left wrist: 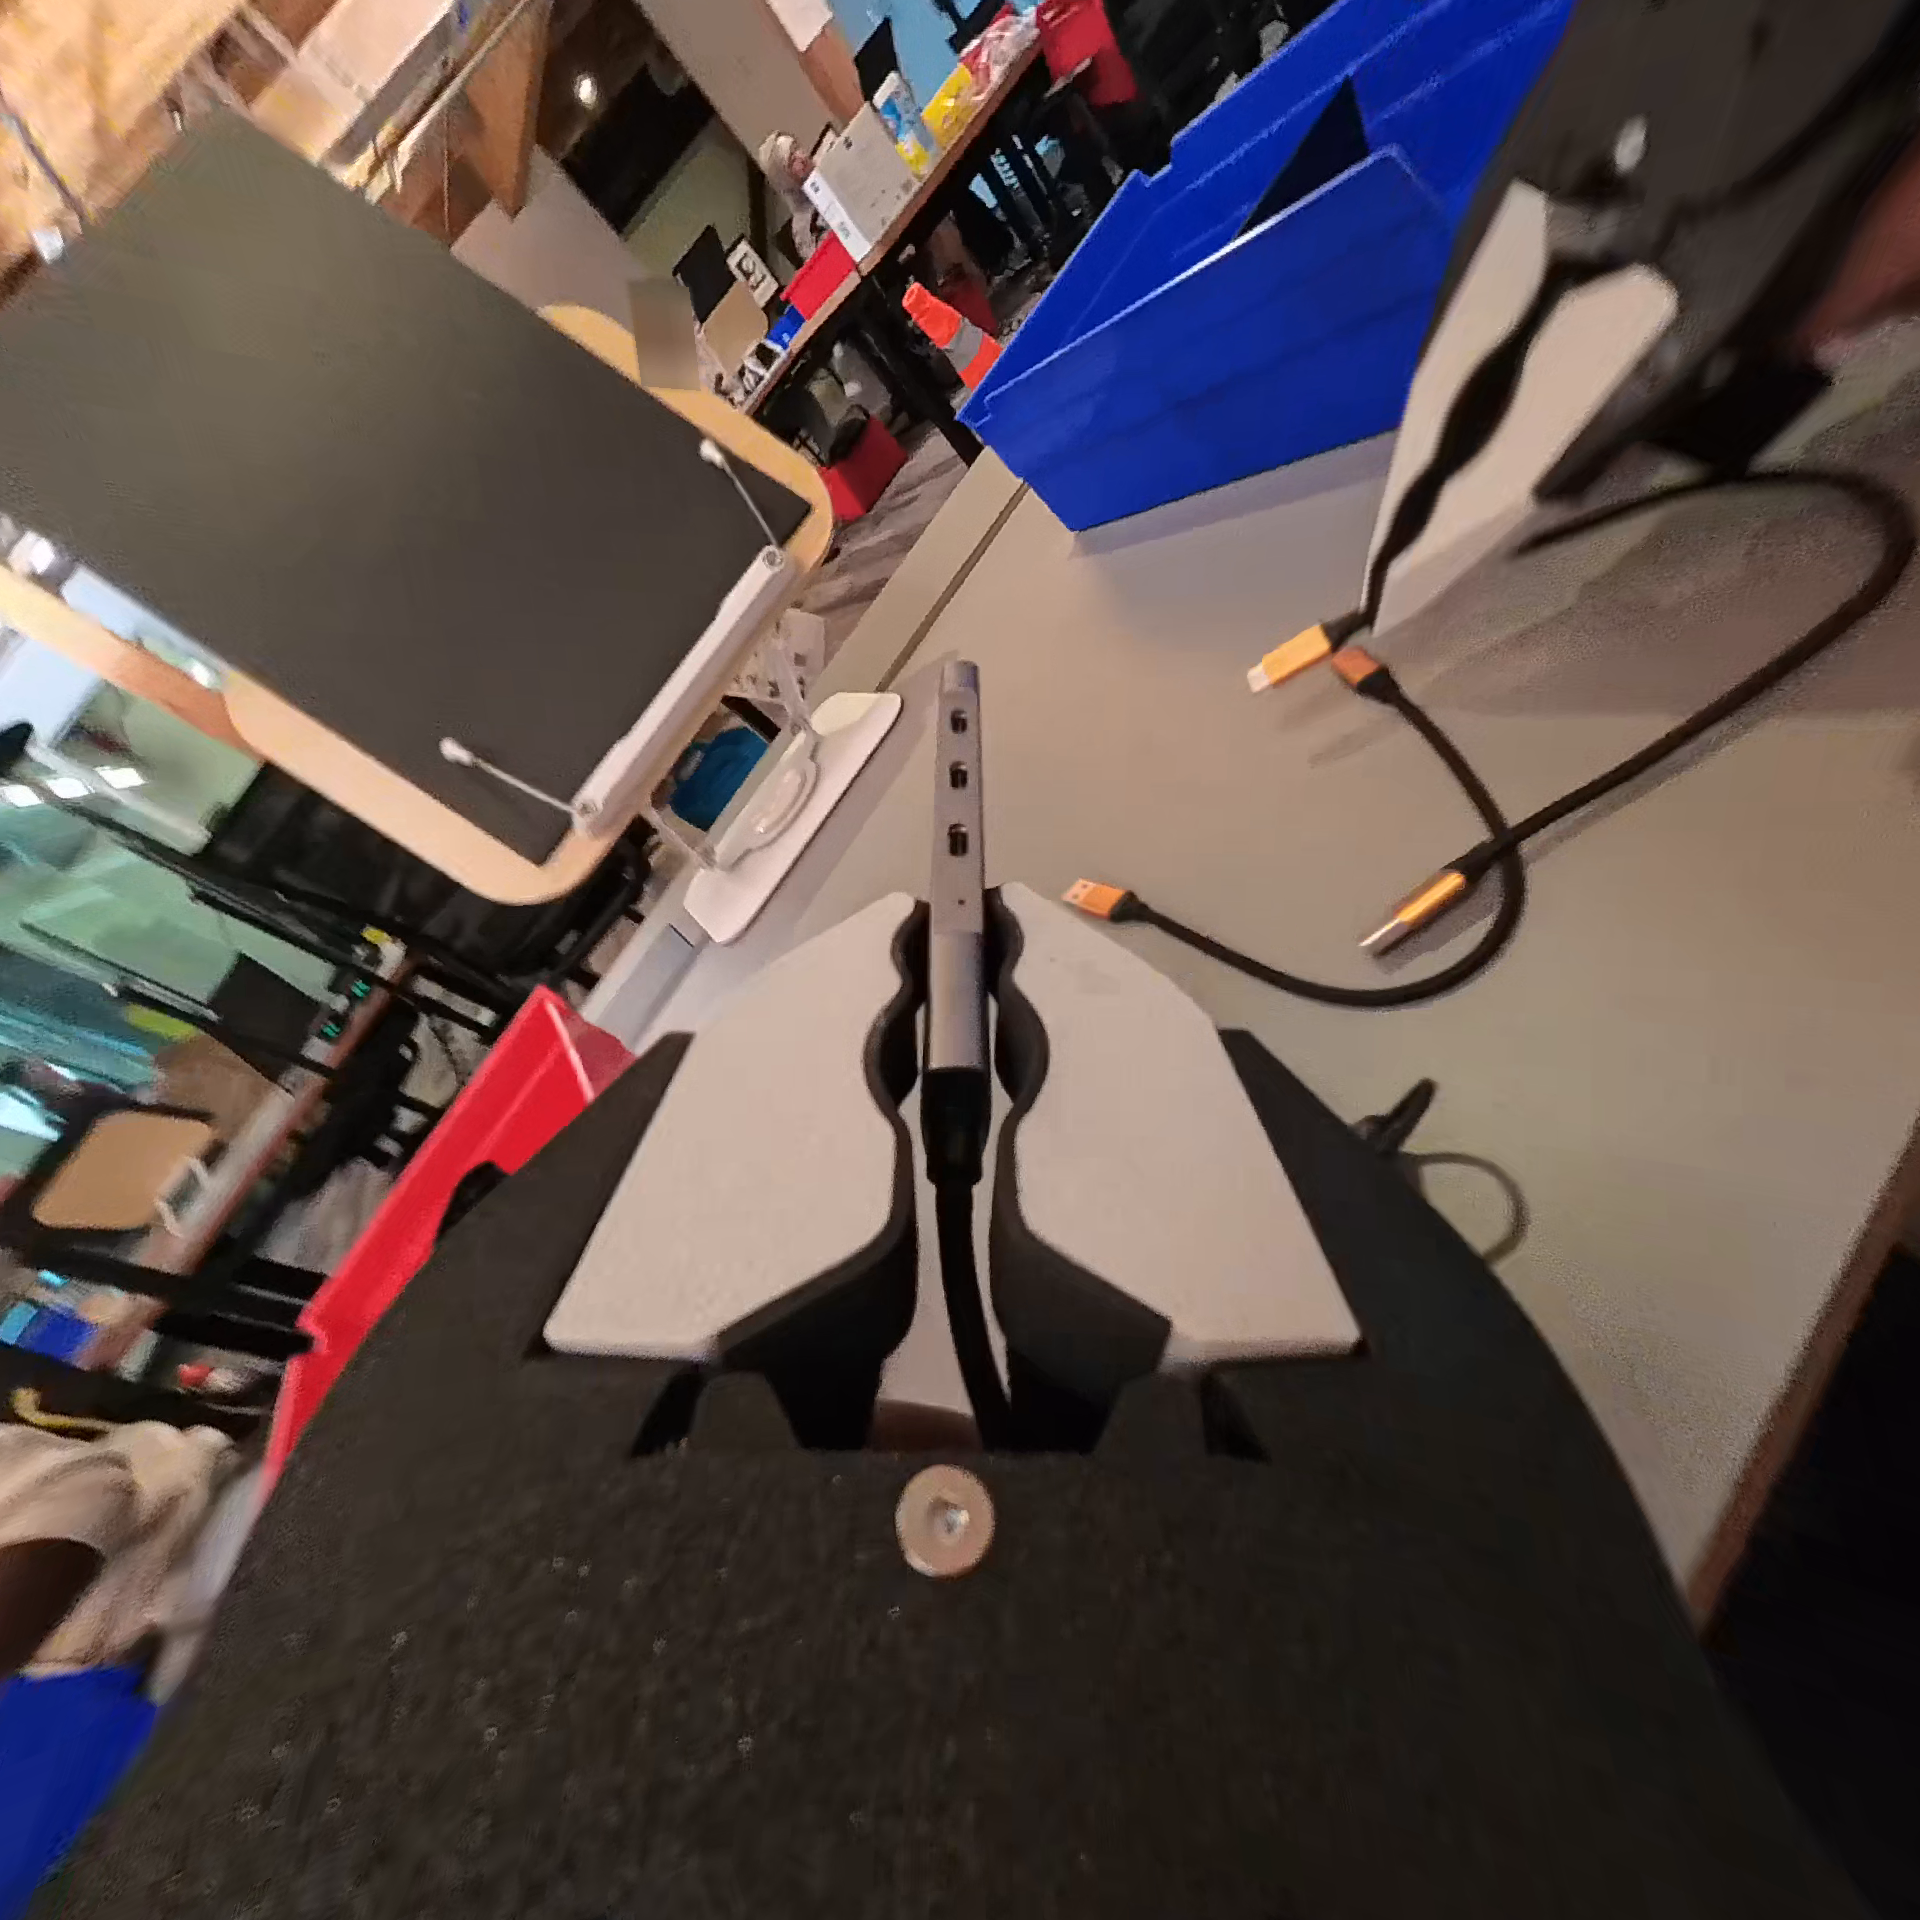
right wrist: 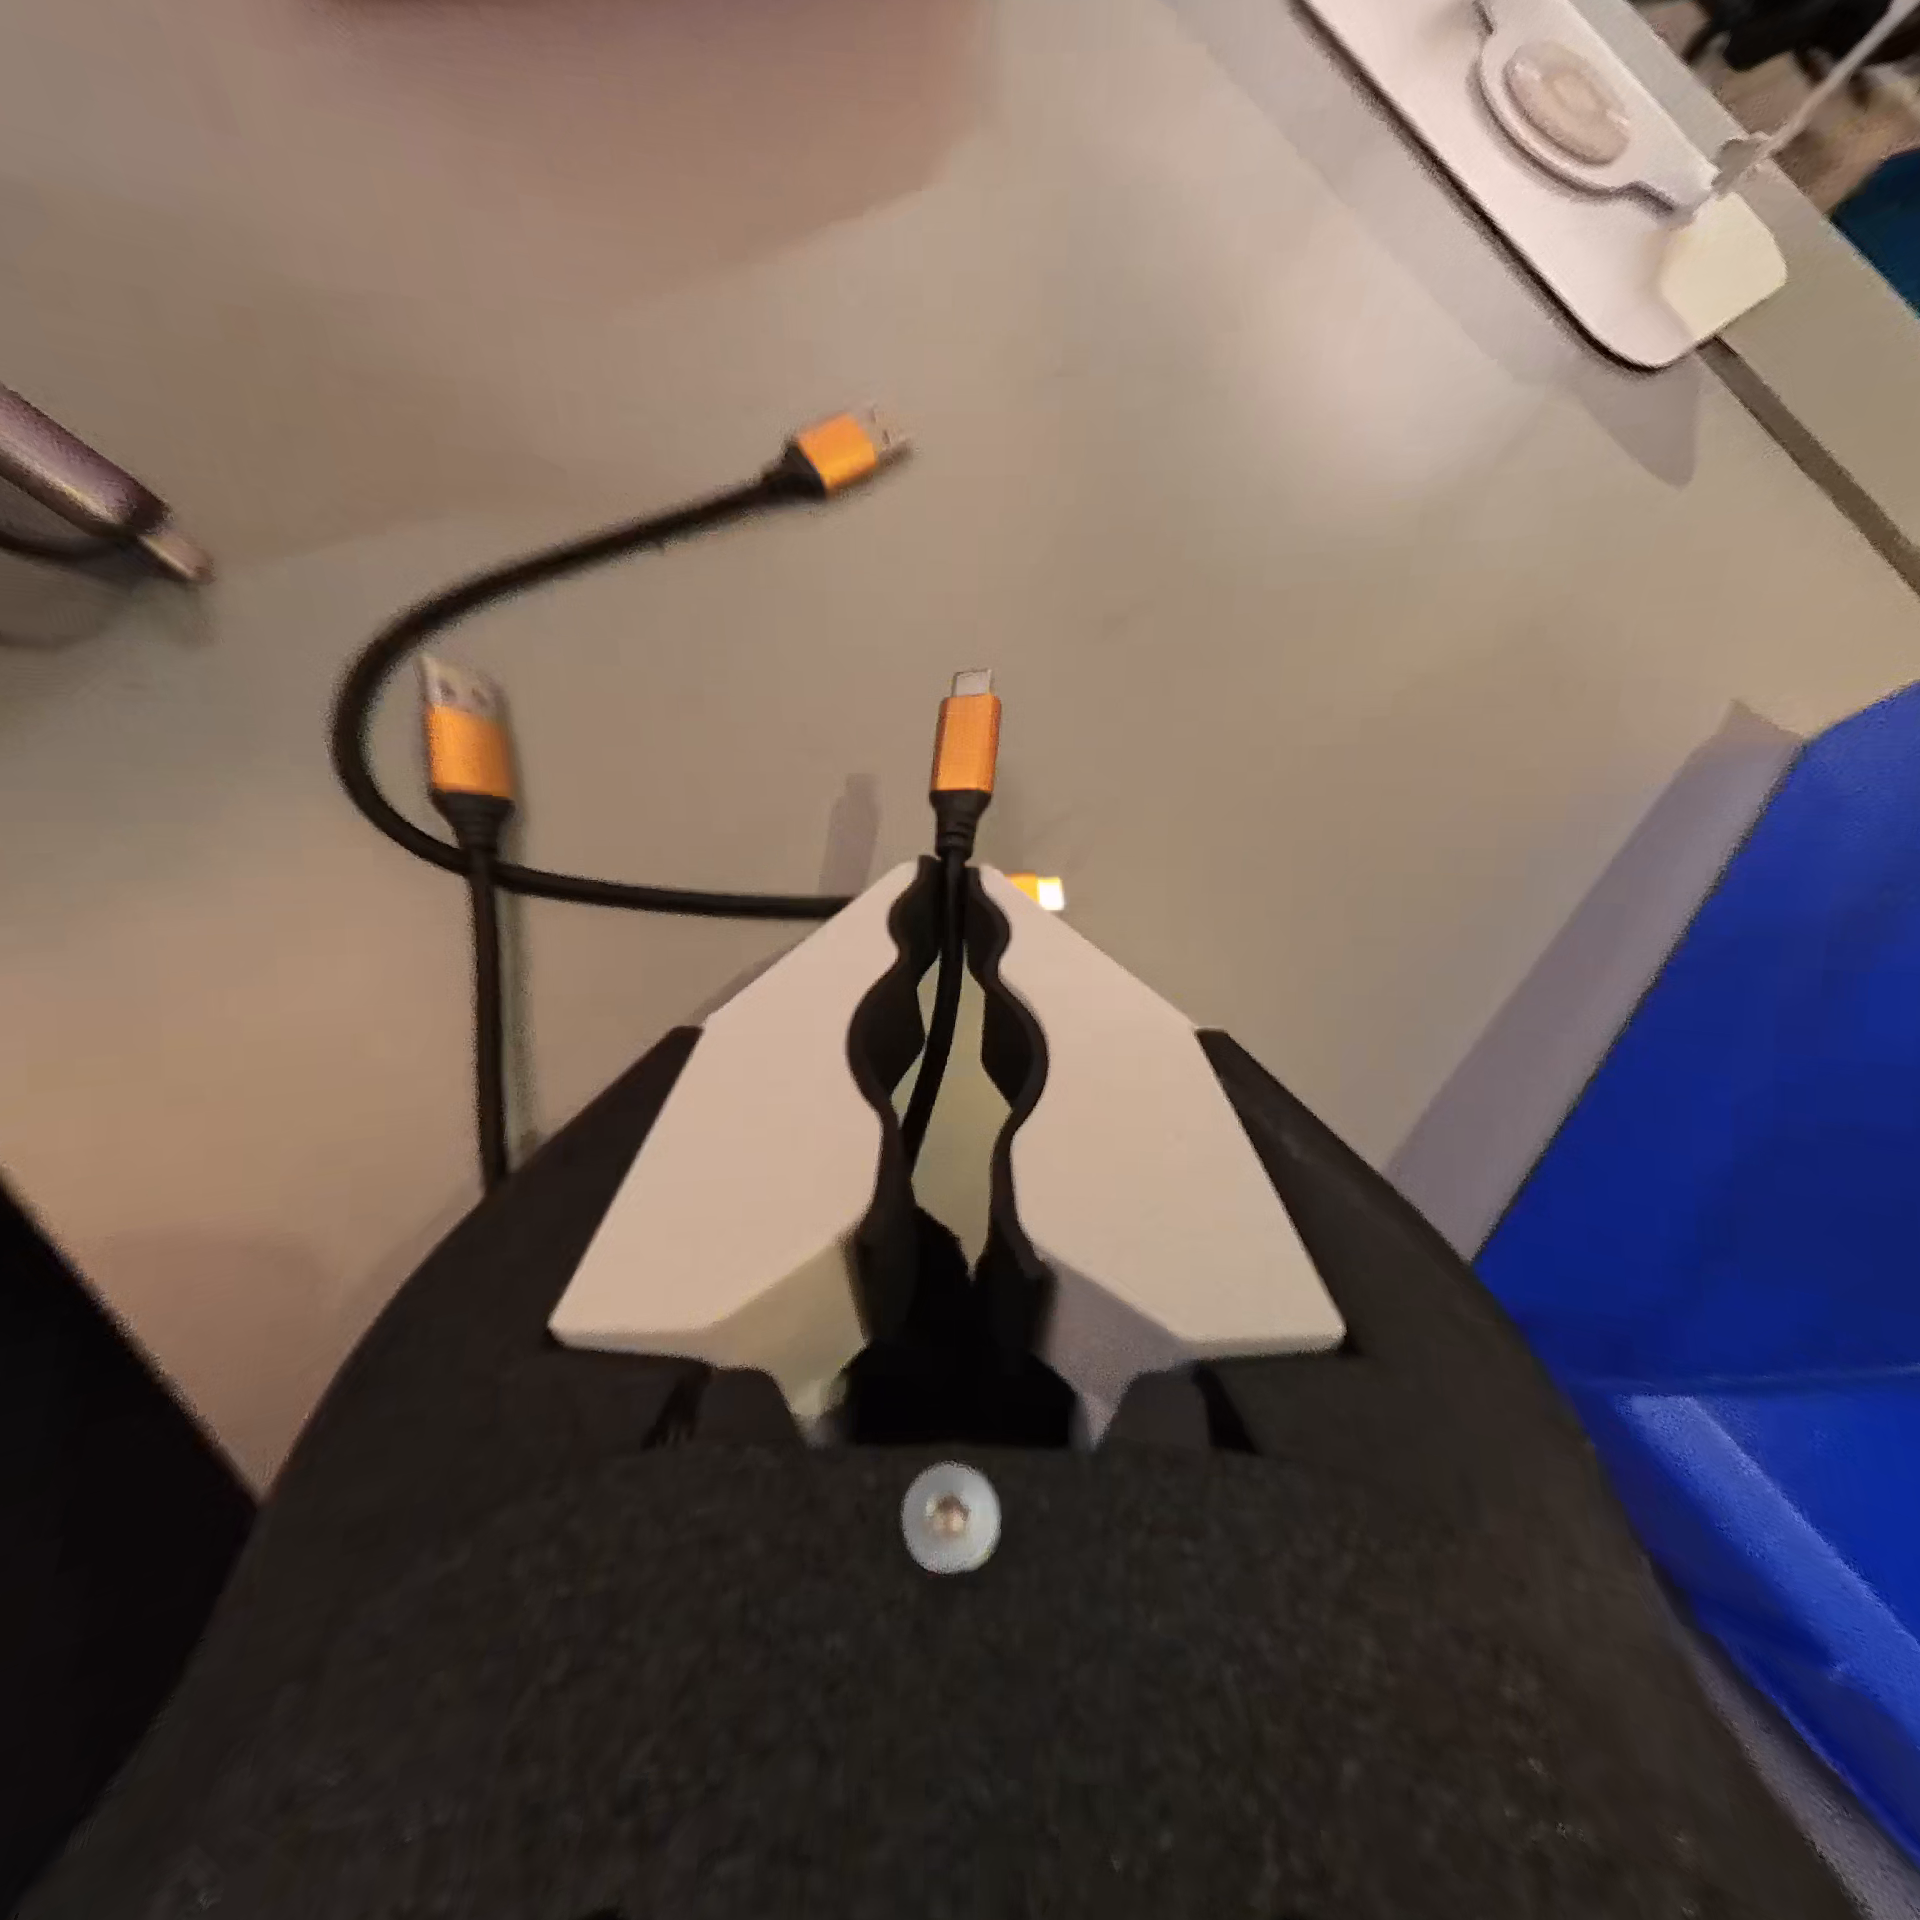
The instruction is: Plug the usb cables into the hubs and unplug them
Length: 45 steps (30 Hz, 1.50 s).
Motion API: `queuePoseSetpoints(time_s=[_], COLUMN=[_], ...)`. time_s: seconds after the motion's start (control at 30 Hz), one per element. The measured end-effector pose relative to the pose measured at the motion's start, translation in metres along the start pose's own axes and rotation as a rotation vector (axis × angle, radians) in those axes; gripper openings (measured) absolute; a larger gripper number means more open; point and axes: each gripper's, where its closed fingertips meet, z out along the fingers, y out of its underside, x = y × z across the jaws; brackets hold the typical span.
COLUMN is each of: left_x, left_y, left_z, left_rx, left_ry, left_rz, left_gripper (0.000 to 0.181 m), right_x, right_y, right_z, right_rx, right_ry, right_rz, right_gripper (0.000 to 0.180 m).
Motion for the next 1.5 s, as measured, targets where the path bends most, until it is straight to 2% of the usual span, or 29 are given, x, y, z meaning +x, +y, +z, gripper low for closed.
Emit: queuePoseSetpoints(time_s=[0.17,0.3,0.4,0.53,0.77,1.5], left_x=[-0.012,-0.019,-0.018,-0.005,0.003,0.012], left_y=[-0.004,-0.012,-0.018,-0.02,-0.021,-0.026], left_z=[0.024,0.05,0.067,0.074,0.075,0.076], left_rx=[-0.01,-0.002,-0.022,-0.039,-0.057,-0.067], left_ry=[0.007,-0.005,-0.043,-0.07,-0.064,-0.07], left_rz=[0.201,0.354,0.456,0.514,0.501,0.565], left_gripper=[0.009,0.009,0.009,0.009,0.009,0.009], right_x=[0.008,-0.008,-0.024,-0.039,-0.048,-0.051], right_y=[-0.055,-0.095,-0.107,-0.104,-0.098,-0.094], right_z=[-0.036,-0.066,-0.075,-0.073,-0.066,-0.062], right_rx=[0.135,0.146,0.127,0.095,0.056,0.032], right_ry=[-0.264,-0.511,-0.591,-0.611,-0.6,-0.6], right_rz=[0.17,0.283,0.289,0.282,0.262,0.306], right_gripper=[0.002,0.002,0.002,0.002,0.002,0.002])
